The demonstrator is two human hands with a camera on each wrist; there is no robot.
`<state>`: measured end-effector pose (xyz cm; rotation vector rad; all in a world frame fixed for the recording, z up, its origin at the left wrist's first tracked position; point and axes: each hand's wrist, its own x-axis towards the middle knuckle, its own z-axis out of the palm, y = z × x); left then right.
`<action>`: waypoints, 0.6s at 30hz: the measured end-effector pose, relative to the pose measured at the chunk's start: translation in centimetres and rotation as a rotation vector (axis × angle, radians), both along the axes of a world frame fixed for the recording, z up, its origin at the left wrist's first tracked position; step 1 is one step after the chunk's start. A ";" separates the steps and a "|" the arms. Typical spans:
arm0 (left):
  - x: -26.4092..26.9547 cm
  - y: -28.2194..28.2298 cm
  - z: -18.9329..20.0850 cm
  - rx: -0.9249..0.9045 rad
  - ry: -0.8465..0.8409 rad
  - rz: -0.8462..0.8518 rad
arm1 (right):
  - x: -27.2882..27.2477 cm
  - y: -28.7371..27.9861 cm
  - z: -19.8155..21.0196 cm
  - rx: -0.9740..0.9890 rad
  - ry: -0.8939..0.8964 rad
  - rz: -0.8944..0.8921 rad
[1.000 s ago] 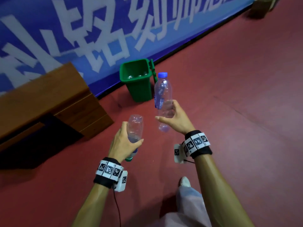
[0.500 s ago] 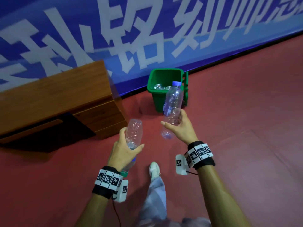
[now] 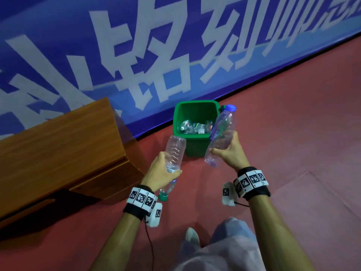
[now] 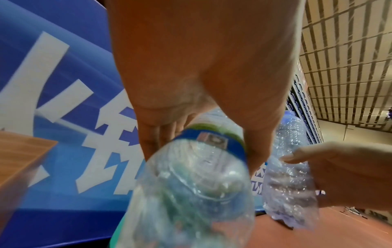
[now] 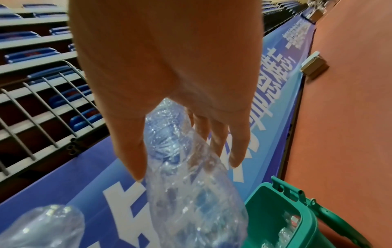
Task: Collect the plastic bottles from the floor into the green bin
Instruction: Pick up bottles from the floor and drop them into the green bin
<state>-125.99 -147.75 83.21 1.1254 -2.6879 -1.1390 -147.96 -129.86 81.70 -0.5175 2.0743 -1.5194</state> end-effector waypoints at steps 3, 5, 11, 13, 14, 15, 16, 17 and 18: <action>-4.0 -2.9 -0.4 0.011 -0.009 0.009 | -3.8 -2.5 -1.0 0.022 -0.042 -0.059; -7.0 -4.9 -1.1 0.014 -0.018 0.018 | -7.0 -4.5 -2.1 0.044 -0.060 -0.082; -17.2 -11.2 -2.7 0.067 -0.062 0.095 | -21.0 -12.1 -7.9 0.185 -0.108 -0.021; -20.9 -13.2 -2.8 0.087 -0.088 0.135 | -25.5 -14.7 -8.4 0.233 -0.167 -0.037; -22.7 -14.2 -2.9 0.093 -0.115 0.142 | -27.5 -15.8 -8.6 0.251 -0.190 -0.057; -24.2 -15.1 -3.2 0.100 -0.154 0.140 | -29.1 -16.7 -8.7 0.256 -0.211 -0.077; -25.6 -15.7 -3.4 0.111 -0.194 0.135 | -30.6 -17.6 -9.0 0.259 -0.235 -0.093; -26.9 -16.3 -3.6 0.120 -0.228 0.120 | -31.8 -18.4 -9.4 0.263 -0.253 -0.108; -28.2 -16.8 -3.9 0.128 -0.254 0.100 | -32.9 -19.0 -9.8 0.272 -0.274 -0.114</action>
